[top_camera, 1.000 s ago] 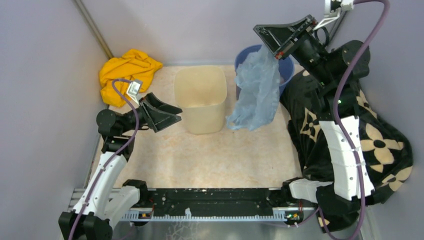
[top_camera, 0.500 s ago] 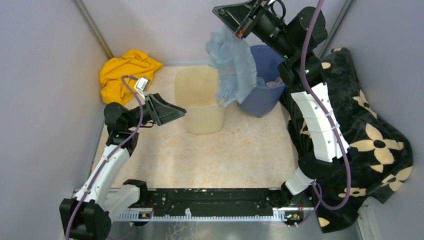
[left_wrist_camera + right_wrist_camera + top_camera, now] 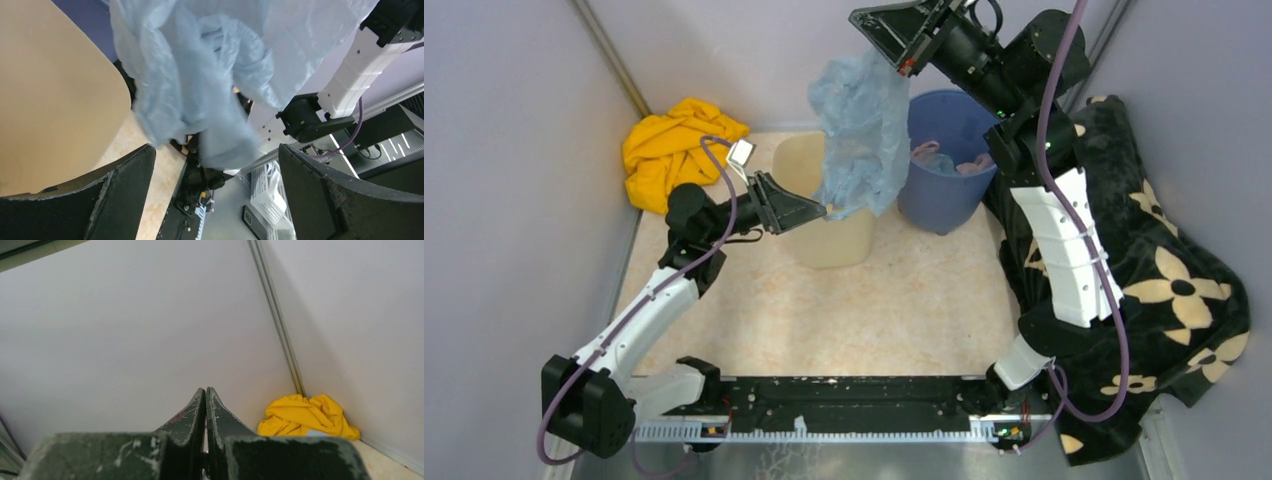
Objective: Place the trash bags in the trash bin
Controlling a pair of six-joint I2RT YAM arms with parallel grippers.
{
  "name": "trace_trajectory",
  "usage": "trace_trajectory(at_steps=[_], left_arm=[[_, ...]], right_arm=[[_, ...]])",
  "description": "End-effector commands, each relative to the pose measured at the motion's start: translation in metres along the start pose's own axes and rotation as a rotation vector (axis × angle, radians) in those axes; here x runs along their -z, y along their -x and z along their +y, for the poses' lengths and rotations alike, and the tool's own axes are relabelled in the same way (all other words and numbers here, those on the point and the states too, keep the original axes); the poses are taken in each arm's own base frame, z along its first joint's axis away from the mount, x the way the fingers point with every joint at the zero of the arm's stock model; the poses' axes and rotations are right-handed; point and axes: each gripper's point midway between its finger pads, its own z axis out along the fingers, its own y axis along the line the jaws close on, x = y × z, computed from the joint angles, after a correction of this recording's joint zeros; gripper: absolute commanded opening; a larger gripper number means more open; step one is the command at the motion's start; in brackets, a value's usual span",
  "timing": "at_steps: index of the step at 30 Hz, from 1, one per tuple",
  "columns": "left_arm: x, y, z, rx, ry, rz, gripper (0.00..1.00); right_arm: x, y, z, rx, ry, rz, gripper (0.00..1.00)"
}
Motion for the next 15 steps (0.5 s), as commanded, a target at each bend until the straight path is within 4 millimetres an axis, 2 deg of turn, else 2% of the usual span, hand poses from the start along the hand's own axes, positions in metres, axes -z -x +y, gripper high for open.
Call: trace_trajectory(at_steps=[1, 9, 15], left_arm=[[-0.007, 0.024, -0.011, -0.043, -0.014, -0.079, 0.99], [-0.030, 0.012, -0.013, -0.017, -0.045, -0.051, 0.99], [-0.045, 0.002, -0.007, 0.000, -0.048, -0.024, 0.99]], right_arm=[[0.010, 0.014, 0.023, 0.024, 0.042, -0.038, 0.00], [0.014, 0.011, 0.021, 0.026, 0.034, -0.040, 0.00], [0.016, 0.012, 0.021, 0.032, 0.027, -0.045, 0.00]])
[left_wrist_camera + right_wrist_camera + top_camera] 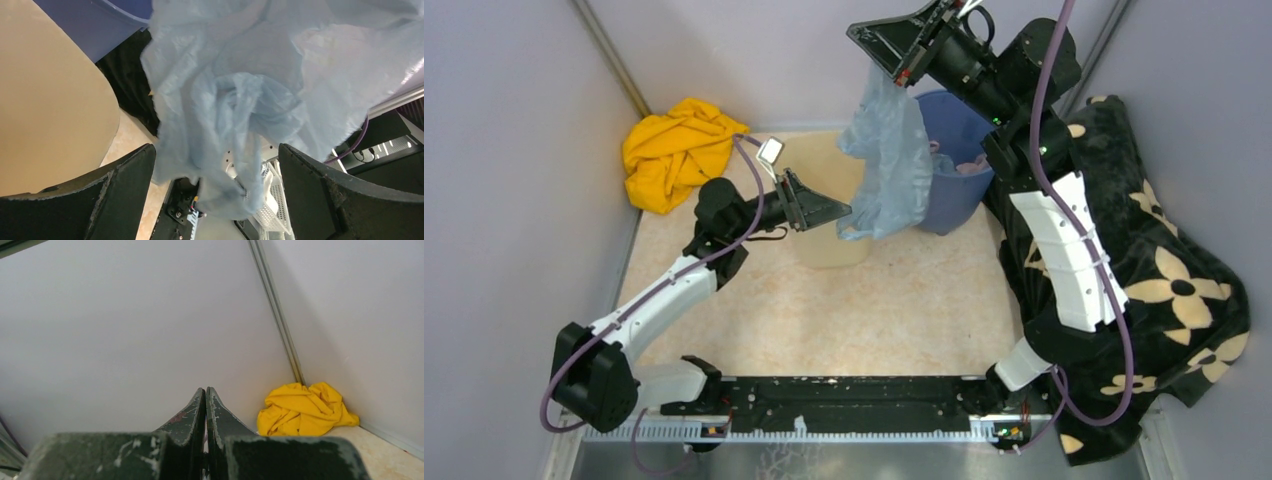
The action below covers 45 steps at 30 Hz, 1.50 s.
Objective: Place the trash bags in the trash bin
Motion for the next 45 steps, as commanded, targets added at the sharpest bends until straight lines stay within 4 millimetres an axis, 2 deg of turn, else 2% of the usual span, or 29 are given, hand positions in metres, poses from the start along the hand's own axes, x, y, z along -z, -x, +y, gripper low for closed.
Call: trace_trajectory(at_steps=[1, 7, 12, 14, 15, 17, 18, 19, 20, 21, 25, 28, 33, 39, 41, 42, 45], left_arm=[[-0.011, 0.008, -0.013, -0.043, -0.042, -0.025, 0.99], [-0.020, 0.001, -0.011, -0.041, -0.032, -0.001, 0.99], [-0.023, 0.003, -0.018, -0.053, -0.038, -0.001, 0.99], [-0.024, 0.004, -0.022, -0.062, -0.046, 0.001, 0.92], [-0.025, 0.004, -0.024, -0.066, -0.051, 0.005, 0.86], [-0.027, 0.004, -0.028, -0.070, -0.064, 0.017, 0.63], [-0.029, 0.003, -0.031, -0.075, -0.075, 0.027, 0.49], [-0.030, 0.001, -0.033, -0.077, -0.083, 0.042, 0.30], [-0.032, 0.000, -0.033, -0.072, -0.082, 0.051, 0.04], [-0.033, -0.001, -0.033, -0.069, -0.077, 0.058, 0.00], [-0.027, -0.002, -0.045, -0.093, -0.075, 0.064, 0.00], [-0.017, -0.001, -0.056, -0.138, -0.057, 0.064, 0.00], [0.000, 0.001, -0.076, -0.206, -0.054, 0.046, 0.00], [0.015, 0.003, -0.085, -0.271, -0.020, 0.029, 0.00], [0.015, 0.002, -0.087, -0.285, -0.022, 0.042, 0.00], [0.015, 0.002, -0.088, -0.292, -0.020, 0.048, 0.00], [0.017, 0.003, -0.087, -0.320, 0.003, 0.063, 0.00]], right_arm=[[0.017, 0.033, 0.031, 0.061, 0.052, -0.095, 0.00], [0.017, 0.035, 0.032, 0.067, 0.048, -0.100, 0.00], [0.017, 0.031, 0.028, 0.064, 0.042, -0.095, 0.00], [0.018, 0.030, 0.028, 0.064, 0.040, -0.095, 0.00], [0.018, 0.029, 0.027, 0.063, 0.038, -0.093, 0.00], [0.019, 0.028, 0.027, 0.062, 0.040, -0.090, 0.00], [0.019, 0.026, 0.026, 0.060, 0.038, -0.087, 0.00], [0.019, 0.025, 0.026, 0.059, 0.035, -0.085, 0.00], [0.020, 0.024, 0.025, 0.062, 0.033, -0.082, 0.00], [0.021, 0.023, 0.024, 0.062, 0.028, -0.076, 0.00], [0.031, 0.013, 0.016, 0.077, -0.025, -0.037, 0.00], [0.049, -0.001, 0.007, 0.088, -0.096, 0.007, 0.00], [0.098, -0.032, -0.020, 0.134, -0.272, 0.078, 0.00], [0.167, -0.043, -0.048, 0.208, -0.524, 0.095, 0.00], [0.183, -0.048, -0.055, 0.215, -0.577, 0.105, 0.01], [0.190, -0.052, -0.058, 0.220, -0.600, 0.113, 0.05], [0.206, -0.059, -0.063, 0.237, -0.640, 0.139, 0.06]])
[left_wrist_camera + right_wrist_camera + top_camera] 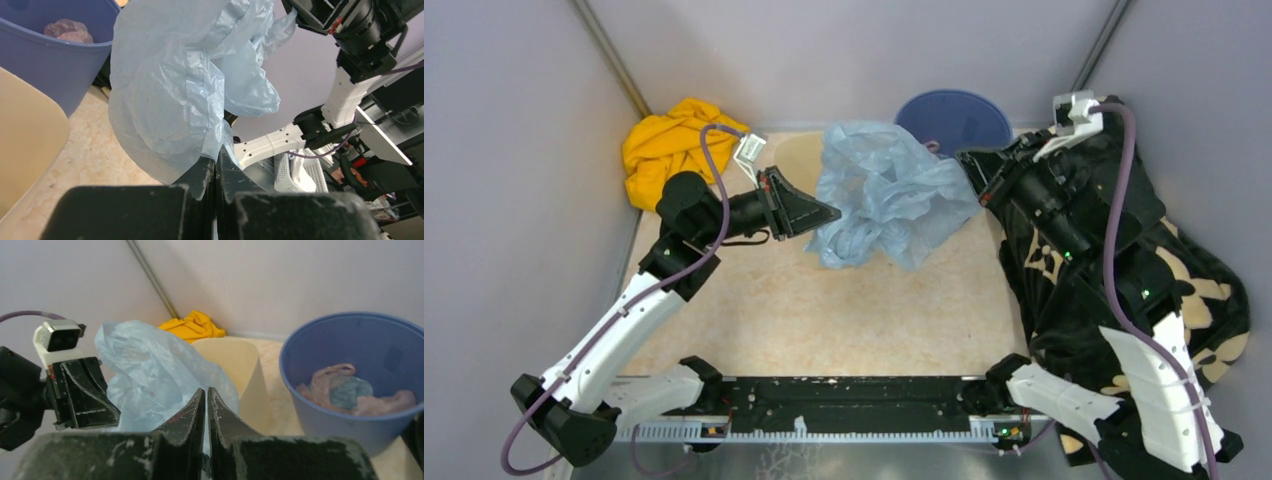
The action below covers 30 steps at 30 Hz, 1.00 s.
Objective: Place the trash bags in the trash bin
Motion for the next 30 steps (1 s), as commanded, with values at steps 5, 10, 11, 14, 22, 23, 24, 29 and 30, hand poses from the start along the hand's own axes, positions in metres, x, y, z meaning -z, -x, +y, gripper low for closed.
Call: trace_trajectory(at_steps=[5, 10, 11, 14, 22, 23, 24, 29, 30], left_arm=[[0.009, 0.009, -0.002, -0.102, 0.085, 0.018, 0.00], [0.010, 0.022, 0.005, -0.142, 0.154, 0.000, 0.00], [0.008, 0.024, 0.008, -0.145, 0.168, -0.001, 0.00], [0.003, 0.029, 0.023, -0.150, 0.213, -0.005, 0.00], [0.004, 0.061, 0.075, -0.212, 0.464, -0.057, 0.00], [0.008, 0.069, 0.079, -0.226, 0.495, -0.077, 0.00], [0.013, 0.076, 0.084, -0.237, 0.526, -0.092, 0.00], [0.033, 0.114, 0.089, -0.269, 0.583, -0.149, 0.00], [0.034, 0.119, 0.086, -0.274, 0.573, -0.152, 0.00]], right_arm=[[0.023, -0.035, -0.051, 0.093, -0.216, 0.063, 0.01], [0.030, -0.073, -0.039, 0.101, -0.087, 0.118, 0.00], [0.033, -0.080, -0.032, 0.099, -0.039, 0.128, 0.00], [0.046, -0.096, -0.009, 0.087, 0.121, 0.153, 0.00], [0.101, -0.106, 0.042, 0.069, 0.445, 0.159, 0.00], [0.106, -0.108, 0.044, 0.065, 0.466, 0.167, 0.00], [0.112, -0.111, 0.045, 0.061, 0.475, 0.181, 0.00], [0.127, -0.128, 0.030, 0.042, 0.398, 0.224, 0.00], [0.126, -0.130, 0.021, 0.041, 0.345, 0.228, 0.00]])
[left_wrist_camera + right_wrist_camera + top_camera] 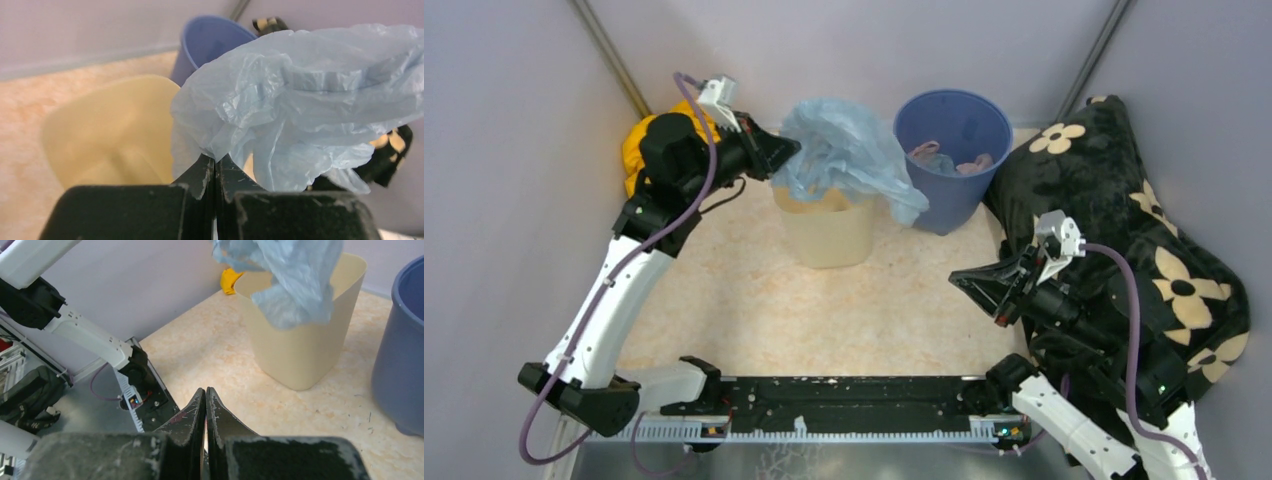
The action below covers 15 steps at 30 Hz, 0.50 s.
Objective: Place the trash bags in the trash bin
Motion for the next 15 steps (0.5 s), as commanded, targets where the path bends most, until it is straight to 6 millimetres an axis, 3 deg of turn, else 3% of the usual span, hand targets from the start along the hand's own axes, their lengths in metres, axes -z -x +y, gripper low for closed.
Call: trace_trajectory(at_steps=[1, 3, 5, 11, 15], left_arm=[[0.014, 0.042, -0.001, -0.055, 0.008, -0.075, 0.00], [0.015, 0.047, -0.021, -0.071, -0.086, -0.051, 0.00], [0.016, 0.044, -0.038, -0.072, -0.184, -0.011, 0.00], [0.031, 0.033, -0.087, -0.052, -0.478, 0.062, 0.00], [0.041, 0.035, -0.104, -0.045, -0.585, 0.077, 0.00]], right_arm=[[0.010, -0.018, -0.016, -0.039, -0.103, 0.041, 0.02], [0.007, -0.018, -0.028, -0.033, -0.164, 0.056, 0.24], [0.000, -0.009, -0.029, -0.007, -0.160, 0.063, 0.38], [-0.035, 0.025, -0.055, 0.120, -0.226, 0.049, 0.41], [-0.064, 0.044, -0.071, 0.163, -0.254, 0.018, 0.41]])
